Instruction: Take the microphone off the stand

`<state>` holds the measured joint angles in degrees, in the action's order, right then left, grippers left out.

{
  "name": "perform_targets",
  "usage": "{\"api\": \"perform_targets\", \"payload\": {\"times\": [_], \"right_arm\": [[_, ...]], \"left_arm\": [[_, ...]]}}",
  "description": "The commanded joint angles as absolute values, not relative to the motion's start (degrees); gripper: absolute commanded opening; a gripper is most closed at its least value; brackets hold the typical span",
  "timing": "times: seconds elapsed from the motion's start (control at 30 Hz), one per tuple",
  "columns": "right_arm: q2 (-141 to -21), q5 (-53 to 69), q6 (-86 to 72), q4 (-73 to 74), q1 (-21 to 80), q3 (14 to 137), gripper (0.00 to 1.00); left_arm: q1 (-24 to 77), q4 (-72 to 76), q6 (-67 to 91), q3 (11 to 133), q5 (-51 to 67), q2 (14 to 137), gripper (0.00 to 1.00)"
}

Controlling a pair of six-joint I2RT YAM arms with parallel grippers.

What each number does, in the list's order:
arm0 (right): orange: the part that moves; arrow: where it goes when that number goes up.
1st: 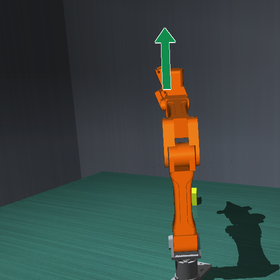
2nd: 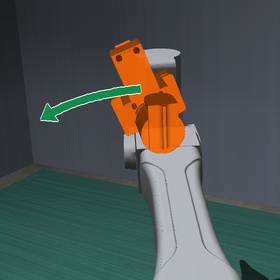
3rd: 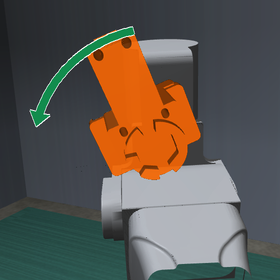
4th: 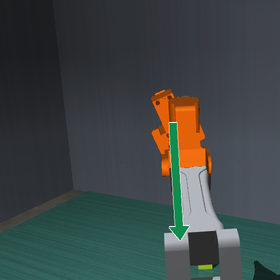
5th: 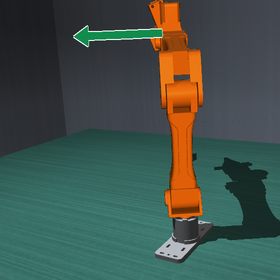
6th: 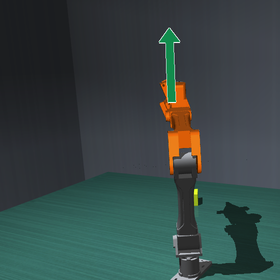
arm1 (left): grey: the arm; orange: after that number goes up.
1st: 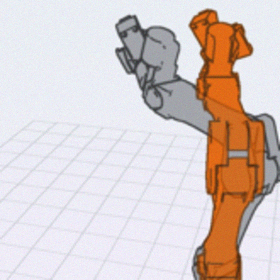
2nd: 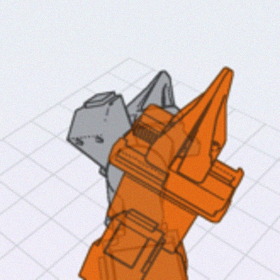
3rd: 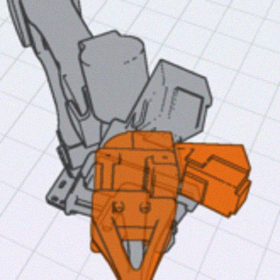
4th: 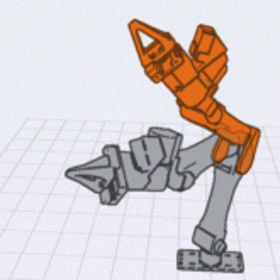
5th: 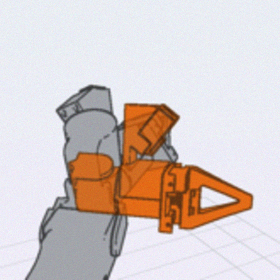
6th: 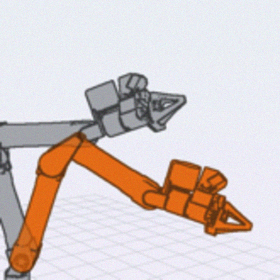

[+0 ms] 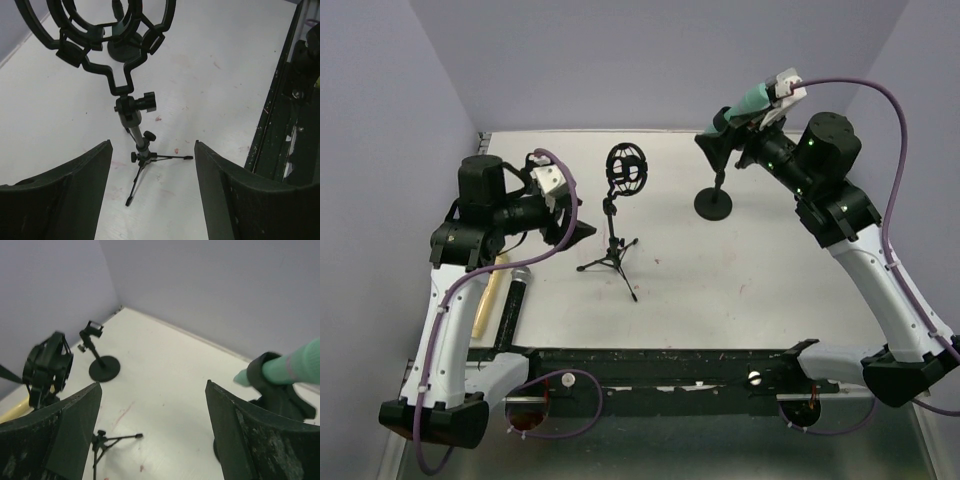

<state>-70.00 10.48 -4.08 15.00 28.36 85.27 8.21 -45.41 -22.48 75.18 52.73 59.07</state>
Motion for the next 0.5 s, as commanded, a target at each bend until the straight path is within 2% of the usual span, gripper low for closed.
{"api": "perform_targets", "payload": {"times": [0.0,0.1,0.2,0.3,0.47], "right_arm": [[-65.8,19.1,-5.8,18.7,28.0,73.2,0.91],[-63.3,20.8,-5.0,14.3,27.7,63.0,0.91],[-63.8,23.7,-6.4,9.9,27.5,57.8,0.93],[-67.1,27.9,-4.1,7.0,27.1,56.8,0.96],[-76.5,38.3,1.7,3.5,26.7,58.4,0.95]], "left_arm": [[11.5,-36.8,-16.6,73.0,54.8,61.4,0.73],[12.2,-31.7,-13.8,71.4,54.7,62.8,0.73],[12.9,-28.7,-12.8,71.5,52.7,64.7,0.71],[13.4,-26.1,-12.1,71.6,52.0,66.4,0.68],[14.9,-24.5,-13.2,71.9,52.0,68.6,0.60]]}}
